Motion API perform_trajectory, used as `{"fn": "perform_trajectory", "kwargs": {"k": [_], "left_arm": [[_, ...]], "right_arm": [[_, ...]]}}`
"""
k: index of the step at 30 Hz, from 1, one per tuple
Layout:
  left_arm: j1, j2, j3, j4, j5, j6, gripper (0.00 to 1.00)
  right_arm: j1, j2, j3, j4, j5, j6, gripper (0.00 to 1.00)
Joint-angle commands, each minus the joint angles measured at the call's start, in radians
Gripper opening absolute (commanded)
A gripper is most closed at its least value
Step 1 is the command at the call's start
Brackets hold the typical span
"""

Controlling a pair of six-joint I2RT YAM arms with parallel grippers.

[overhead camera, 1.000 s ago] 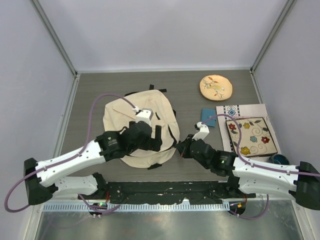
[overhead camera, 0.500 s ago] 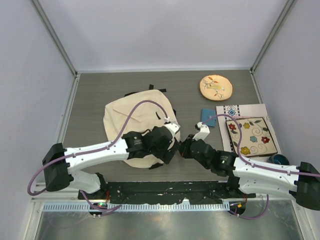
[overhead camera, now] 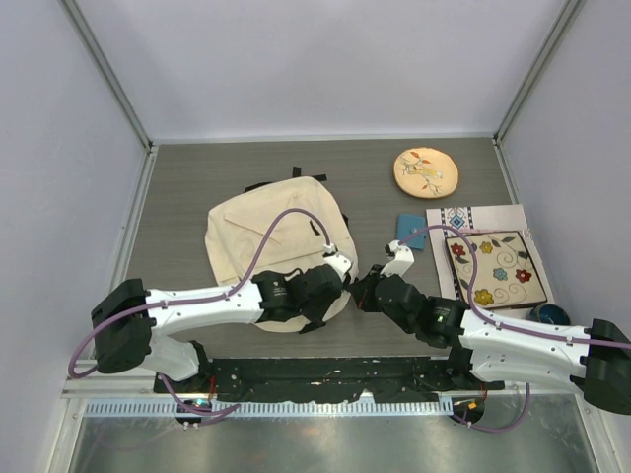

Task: Pack the student bag
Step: Zip the student bag at the center of the board.

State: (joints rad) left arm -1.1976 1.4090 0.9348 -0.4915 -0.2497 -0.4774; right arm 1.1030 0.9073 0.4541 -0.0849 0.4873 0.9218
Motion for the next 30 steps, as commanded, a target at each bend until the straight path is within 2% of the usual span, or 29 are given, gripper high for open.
{"fn": "perform_trajectory", "kwargs": {"k": [1,3,4,5,9,15,24,26,27,29,30], "left_arm": [[-0.017,-0.011,-0.042,0.077,0.000,-0.070,0.26],[-0.016,-0.021,-0.069,0.088,0.021,-0.093,0.19],[-0.017,-0.034,-0.082,0.103,0.036,-0.104,0.10],[-0.020,-0.045,-0.096,0.116,0.062,-0.113,0.07],[-0.034,-0.094,-0.206,0.162,0.082,-0.187,0.00],[-0.059,-0.156,-0.312,0.179,0.058,-0.256,0.00],[-0.077,-0.192,-0.415,0.200,0.020,-0.340,0.00],[-0.077,-0.223,-0.427,0.202,-0.014,-0.368,0.07],[-0.077,-0.234,-0.424,0.196,-0.026,-0.372,0.19],[-0.076,-0.275,-0.407,0.186,-0.058,-0.379,0.36],[-0.076,-0.291,-0.387,0.191,-0.068,-0.380,0.53]], "right_arm": [[-0.003,-0.018,0.017,0.034,0.056,-0.001,0.01],[-0.005,-0.018,0.018,0.034,0.059,-0.001,0.01],[-0.005,-0.018,0.018,0.034,0.059,-0.003,0.01],[-0.006,-0.016,0.020,0.034,0.062,-0.001,0.01],[-0.023,0.007,0.032,0.033,0.070,-0.003,0.01],[-0.080,0.074,0.073,0.034,0.062,-0.043,0.01],[-0.239,0.102,0.101,0.068,-0.061,-0.130,0.01],[-0.239,0.099,0.103,0.076,-0.090,-0.153,0.01],[-0.239,0.097,0.098,0.079,-0.101,-0.159,0.01],[-0.238,0.091,0.078,0.114,-0.147,-0.164,0.01],[-0.239,0.079,0.068,0.120,-0.159,-0.163,0.01]]}}
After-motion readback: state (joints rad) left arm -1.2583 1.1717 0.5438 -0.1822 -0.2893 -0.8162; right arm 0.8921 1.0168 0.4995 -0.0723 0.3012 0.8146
